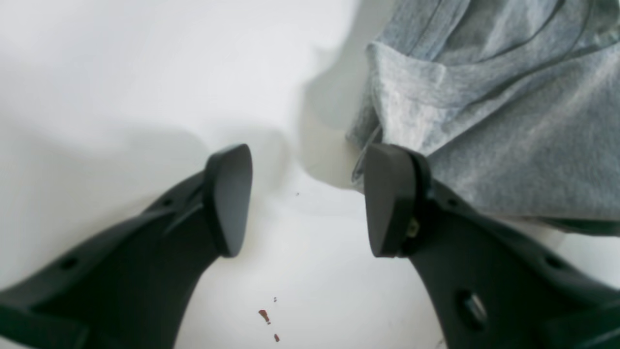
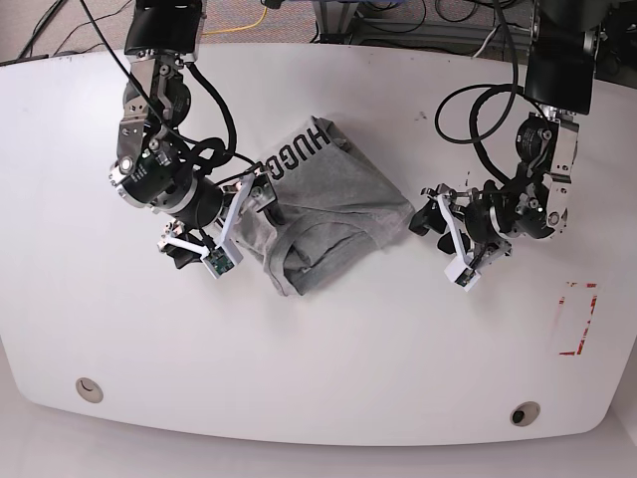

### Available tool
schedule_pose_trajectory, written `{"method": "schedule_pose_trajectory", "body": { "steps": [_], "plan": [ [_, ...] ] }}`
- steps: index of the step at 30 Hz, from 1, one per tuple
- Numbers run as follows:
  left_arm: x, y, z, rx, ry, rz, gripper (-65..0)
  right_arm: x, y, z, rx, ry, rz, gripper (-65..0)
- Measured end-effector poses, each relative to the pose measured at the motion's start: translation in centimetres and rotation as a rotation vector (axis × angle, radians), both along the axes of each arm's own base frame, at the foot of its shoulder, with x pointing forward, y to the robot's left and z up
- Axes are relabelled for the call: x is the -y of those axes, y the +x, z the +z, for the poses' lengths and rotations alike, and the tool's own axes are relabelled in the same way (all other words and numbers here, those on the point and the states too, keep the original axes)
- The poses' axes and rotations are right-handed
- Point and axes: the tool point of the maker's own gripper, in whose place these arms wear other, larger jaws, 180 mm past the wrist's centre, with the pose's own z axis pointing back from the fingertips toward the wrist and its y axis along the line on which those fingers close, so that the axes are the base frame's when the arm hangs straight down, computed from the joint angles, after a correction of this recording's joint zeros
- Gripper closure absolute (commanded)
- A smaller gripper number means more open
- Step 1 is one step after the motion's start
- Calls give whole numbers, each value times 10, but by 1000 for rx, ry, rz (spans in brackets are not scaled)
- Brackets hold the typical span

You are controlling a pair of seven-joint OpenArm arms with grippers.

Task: Layout the t-shirt on the table in an organized manner, then fold the t-shirt properly
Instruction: 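Grip opposite edges of the folded shirt with both grippers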

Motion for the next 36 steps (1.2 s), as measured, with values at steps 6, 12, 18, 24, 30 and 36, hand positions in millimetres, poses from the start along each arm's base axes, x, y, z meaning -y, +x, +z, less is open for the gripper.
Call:
{"method": "schedule_pose_trajectory", "body": {
  "steps": [6, 12, 18, 24, 30, 36],
  "plan": [
    [22, -11, 20, 67, -28, -50, -344, 2, 25, 8, 24, 11, -9, -583],
    [62, -26, 34, 103, -116, -96, -344, 4, 62, -8, 0, 95, -36, -583],
    [87, -44, 26, 49, -197, -91, -344, 14, 78, -48, -100, 138, -81, -583],
    [123, -67, 25, -14, -341, -92, -344, 25, 73, -72, -126, 144, -36, -507],
    [152, -90, 15, -74, -383, -116, -343, 46, 65, -82, -150, 108, -49, -325],
    [161, -98, -6, -113, -322, -134, -343, 52, 56, -91, -169, 98, -58, -184]
  ]
}}
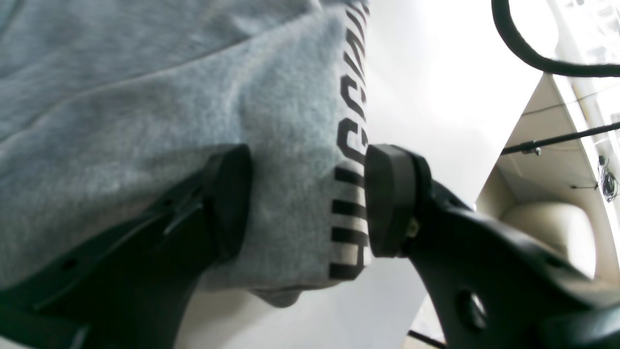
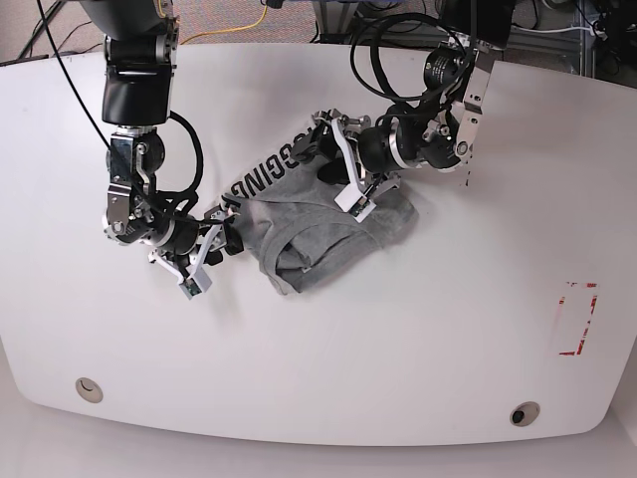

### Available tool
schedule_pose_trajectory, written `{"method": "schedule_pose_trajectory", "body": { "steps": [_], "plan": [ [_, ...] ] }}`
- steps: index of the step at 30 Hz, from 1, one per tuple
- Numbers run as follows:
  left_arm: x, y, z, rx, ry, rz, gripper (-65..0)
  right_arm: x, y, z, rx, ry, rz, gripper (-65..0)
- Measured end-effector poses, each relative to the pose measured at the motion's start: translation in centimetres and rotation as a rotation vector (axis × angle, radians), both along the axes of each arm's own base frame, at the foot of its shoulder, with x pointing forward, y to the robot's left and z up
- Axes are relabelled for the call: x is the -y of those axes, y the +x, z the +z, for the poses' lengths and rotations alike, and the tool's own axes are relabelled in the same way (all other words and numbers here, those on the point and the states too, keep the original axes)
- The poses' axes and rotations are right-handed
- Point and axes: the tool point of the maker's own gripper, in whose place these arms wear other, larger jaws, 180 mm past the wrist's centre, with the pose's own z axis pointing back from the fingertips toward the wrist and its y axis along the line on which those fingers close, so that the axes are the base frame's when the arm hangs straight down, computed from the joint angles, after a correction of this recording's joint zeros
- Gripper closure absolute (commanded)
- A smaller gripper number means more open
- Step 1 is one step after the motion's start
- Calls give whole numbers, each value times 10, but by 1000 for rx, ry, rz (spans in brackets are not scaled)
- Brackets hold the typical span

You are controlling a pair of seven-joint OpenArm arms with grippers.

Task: Layout the t-shirt on the table in an organized manner, then fold the t-shirt properly
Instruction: 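Grip opposite edges of the folded shirt with both grippers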

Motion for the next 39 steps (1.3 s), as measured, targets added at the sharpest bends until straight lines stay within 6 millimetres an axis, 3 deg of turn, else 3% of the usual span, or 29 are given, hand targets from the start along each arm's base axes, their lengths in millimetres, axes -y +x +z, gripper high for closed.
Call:
{"method": "schedule_pose_trajectory", "body": {
  "steps": [5, 10, 18, 25, 31, 33, 39],
  "plan": [
    [-9, 2, -22, -25, 69, 2, -343, -7, -9, -8, 8, 32, 0, -163],
    [-17, 15, -25, -14, 97, -3, -343, -8, -24, -21, 5, 41, -8, -160],
    [-63, 28, -31, 15, 191, 11, -343, -14, -47, -27, 14, 39, 2, -160],
    [-91, 35, -32, 35, 258, 13, -343, -20, -75, -24, 9, 13, 44, -160],
    [-112, 41, -20, 96, 325, 2, -343, -16, -80, -10, 10, -83, 85, -168],
    [-117, 42, -13, 119, 352, 0, -343, -15, -78, -5, 16, -101, 87, -184],
    [-117, 57, 19, 217, 325, 32, -343, -10, -55, 19, 52, -144, 87, -415]
  ]
}}
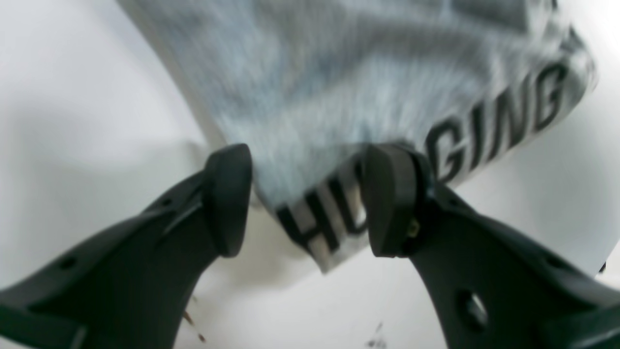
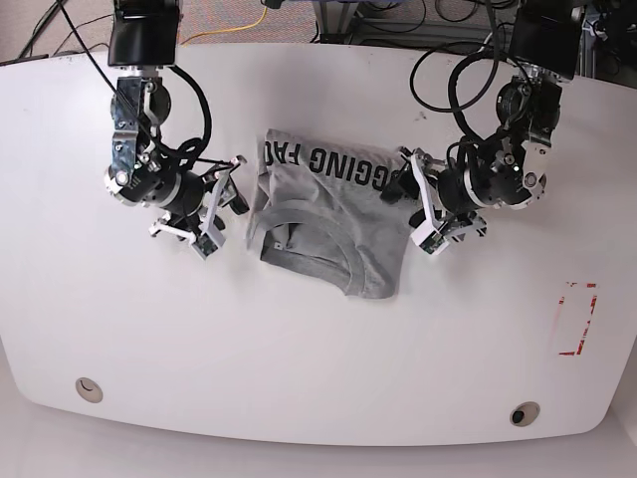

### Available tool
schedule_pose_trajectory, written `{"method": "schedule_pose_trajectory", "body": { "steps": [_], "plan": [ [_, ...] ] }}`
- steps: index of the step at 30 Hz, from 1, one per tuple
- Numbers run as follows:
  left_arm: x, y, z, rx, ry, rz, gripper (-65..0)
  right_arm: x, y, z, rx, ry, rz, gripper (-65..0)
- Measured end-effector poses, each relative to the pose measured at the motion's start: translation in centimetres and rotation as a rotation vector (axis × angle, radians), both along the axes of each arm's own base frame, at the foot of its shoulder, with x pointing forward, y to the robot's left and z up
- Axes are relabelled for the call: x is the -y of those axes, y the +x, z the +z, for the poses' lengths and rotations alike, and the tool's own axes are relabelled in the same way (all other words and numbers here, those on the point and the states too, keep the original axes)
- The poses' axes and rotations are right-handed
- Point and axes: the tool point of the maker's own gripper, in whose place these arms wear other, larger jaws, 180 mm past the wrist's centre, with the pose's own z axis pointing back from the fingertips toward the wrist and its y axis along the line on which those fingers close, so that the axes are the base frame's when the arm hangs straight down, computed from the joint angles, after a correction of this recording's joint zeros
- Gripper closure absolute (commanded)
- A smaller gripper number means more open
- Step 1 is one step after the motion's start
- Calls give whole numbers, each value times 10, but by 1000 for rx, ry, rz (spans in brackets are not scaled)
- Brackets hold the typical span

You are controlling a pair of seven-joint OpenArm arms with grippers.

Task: Layout the t-shirt on the table in an organized manner, then fold the t-shirt properly
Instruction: 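Grip opposite edges of the folded shirt with both grippers, then fold the shirt edge with the right gripper toward the left gripper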

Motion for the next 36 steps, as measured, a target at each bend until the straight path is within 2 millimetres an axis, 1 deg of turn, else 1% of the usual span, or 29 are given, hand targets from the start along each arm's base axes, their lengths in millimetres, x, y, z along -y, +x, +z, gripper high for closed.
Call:
{"method": "schedule_pose_trajectory", "body": {
  "steps": [2, 4, 7, 9, 11, 17, 19, 22, 28, 33, 36],
  "plan": [
    [0, 2, 5, 14, -5, 3, -343, 5, 11, 9, 19, 5, -31, -477],
    [0, 3, 6, 16, -14, 12, -343, 13, 20, 17, 30, 8, -75, -504],
    [4, 3, 8, 7, -48, 26, -343, 20, 29, 25, 42, 4, -106, -510],
    [8, 1, 11, -4, -93, 26, -343, 17, 35, 29, 50, 16, -103, -512],
    [11, -1, 13, -11, -119, 26, -343, 15, 40, 29, 42, 32, -101, -514],
    [13, -12, 3, -46, -124, 33, -343, 10, 44, 7, -40, 64, -116, -515],
    [16, -17, 0, -60, -134, 31, -343, 6, 42, -1, -70, 77, -116, -515],
    [18, -21, -3, -70, -140, 30, -343, -4, 40, -9, -98, 95, -109, -515],
    [16, -23, -5, -75, -133, 31, -343, -19, 41, -9, -107, 126, -98, -515],
    [16, -23, -5, -75, -134, 32, -343, -33, 35, -13, -134, 115, -56, -514],
    [16, -23, -5, -75, -134, 31, -343, -34, 35, -13, -133, 119, -56, -510]
  ]
}}
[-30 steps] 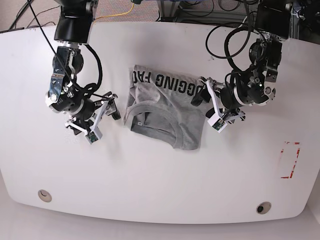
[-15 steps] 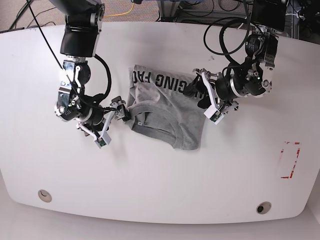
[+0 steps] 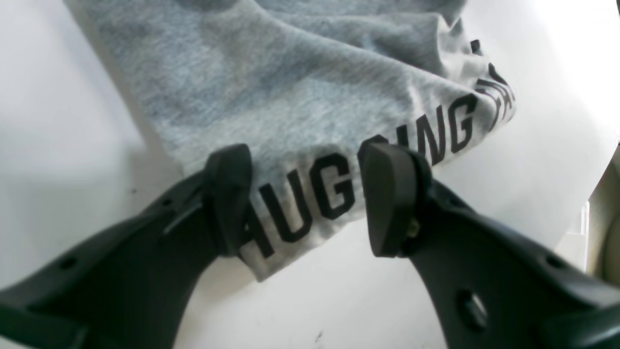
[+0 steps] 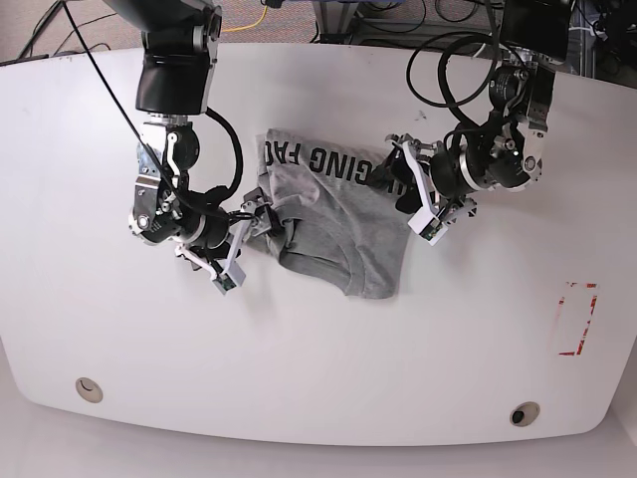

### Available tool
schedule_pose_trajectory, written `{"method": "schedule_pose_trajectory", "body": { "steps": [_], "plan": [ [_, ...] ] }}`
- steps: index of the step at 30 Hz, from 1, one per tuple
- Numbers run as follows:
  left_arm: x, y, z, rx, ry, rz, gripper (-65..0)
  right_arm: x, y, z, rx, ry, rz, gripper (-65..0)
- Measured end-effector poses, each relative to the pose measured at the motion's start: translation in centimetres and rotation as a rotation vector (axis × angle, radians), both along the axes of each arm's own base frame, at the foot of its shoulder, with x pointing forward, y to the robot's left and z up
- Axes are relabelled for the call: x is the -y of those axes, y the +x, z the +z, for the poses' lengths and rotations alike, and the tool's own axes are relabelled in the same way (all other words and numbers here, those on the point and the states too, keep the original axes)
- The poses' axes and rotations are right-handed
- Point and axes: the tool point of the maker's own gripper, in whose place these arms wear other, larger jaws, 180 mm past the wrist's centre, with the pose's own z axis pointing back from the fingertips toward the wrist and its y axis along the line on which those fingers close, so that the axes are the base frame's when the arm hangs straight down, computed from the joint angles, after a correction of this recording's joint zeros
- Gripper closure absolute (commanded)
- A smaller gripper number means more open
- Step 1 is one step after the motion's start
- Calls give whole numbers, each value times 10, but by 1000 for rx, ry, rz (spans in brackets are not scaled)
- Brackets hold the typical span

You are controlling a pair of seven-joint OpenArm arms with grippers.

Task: Layout the t-shirt on the table in an organized manner, then fold the t-shirt properly
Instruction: 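Fold the shirt edge with the right gripper toward the left gripper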

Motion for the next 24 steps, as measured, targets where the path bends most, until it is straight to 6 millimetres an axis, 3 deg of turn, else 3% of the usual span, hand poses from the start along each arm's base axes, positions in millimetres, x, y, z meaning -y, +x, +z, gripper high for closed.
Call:
{"method": "schedule_pose_trajectory", "body": {
  "steps": [15, 17, 21, 24],
  "plan": [
    [0, 0, 0, 0, -1, 2, -343, 0, 0, 8, 5, 65, 1, -504],
    [-1, 0, 0, 0, 1, 2, -343, 1, -2, 5, -11, 55, 5, -479],
    [-1, 0, 0, -1, 1, 3, -343, 1, -4, 4, -21, 51, 7, -338],
    [-1, 0, 0, -1, 0, 2, -343, 0, -4, 4, -19, 54, 7, -306]
  ]
}}
